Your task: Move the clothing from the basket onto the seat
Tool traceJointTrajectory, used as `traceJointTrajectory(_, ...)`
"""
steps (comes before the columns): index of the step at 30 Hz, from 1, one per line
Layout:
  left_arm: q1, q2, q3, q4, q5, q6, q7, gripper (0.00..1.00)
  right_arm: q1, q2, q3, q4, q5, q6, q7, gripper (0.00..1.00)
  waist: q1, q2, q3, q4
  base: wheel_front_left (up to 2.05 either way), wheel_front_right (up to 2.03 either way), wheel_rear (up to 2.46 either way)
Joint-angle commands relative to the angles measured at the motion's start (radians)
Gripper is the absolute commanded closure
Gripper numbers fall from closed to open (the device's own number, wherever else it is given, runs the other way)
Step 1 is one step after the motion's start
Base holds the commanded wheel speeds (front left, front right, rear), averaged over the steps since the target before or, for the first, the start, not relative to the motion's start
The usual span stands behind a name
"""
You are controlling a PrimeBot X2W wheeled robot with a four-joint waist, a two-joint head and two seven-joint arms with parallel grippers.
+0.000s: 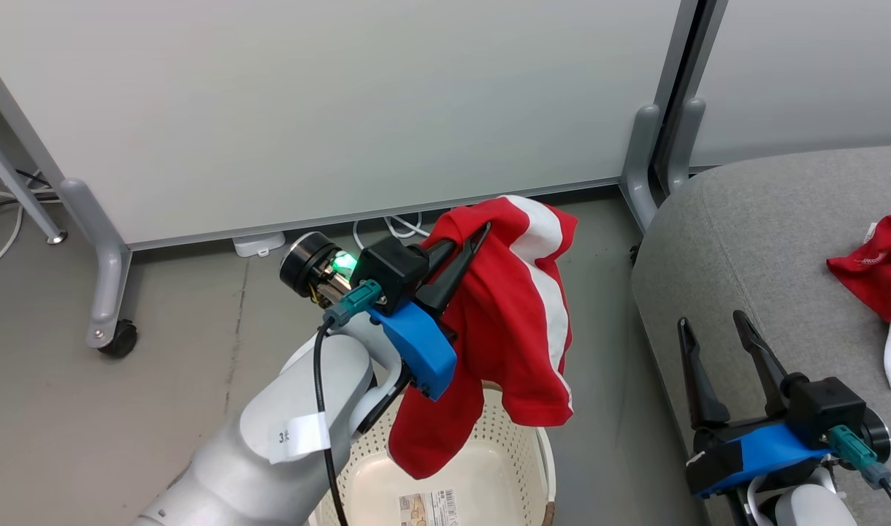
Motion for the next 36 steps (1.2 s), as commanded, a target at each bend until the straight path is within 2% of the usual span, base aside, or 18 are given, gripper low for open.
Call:
traceJointTrajectory(1, -0.007, 0.001, -0.004, -0.004, -0.005, -0.001, -0.005, 1.0, 0.016, 0.005, 0.001, -0.002, -0.004, 0.0, -0.004, 0.0, 0.0001, -0.0001, -0.003, 0.002, 0.0, 0.0, 0.0)
traceJointTrajectory(12, -0.013, 0.001, -0.008, -0.005, -0.002, -0.001, -0.005, 1.0, -0.016, 0.001, 0.063, -0.017, -0.006, 0.0, -0.004, 0.0, 0.0001, -0.0001, 0.0, 0.008, 0.0, 0.0, 0.0)
traceJointTrajectory(28, -0.033, -0.01, -0.014, -0.005, 0.01, -0.001, -0.005, 1.0, -0.158, 0.0, 0.365, 0.013, 0.019, 0.0, -0.004, 0.0, 0.0001, -0.0001, 0.027, 0.019, 0.0, 0.0, 0.0)
traceJointTrajectory(36, -0.048, -0.026, -0.028, -0.008, 0.01, -0.001, -0.005, 1.0, -0.266, 0.006, 0.431, 0.104, 0.013, 0.0, -0.004, 0.0, 0.0001, -0.0001, 0.04, 0.036, 0.0, 0.0, 0.0)
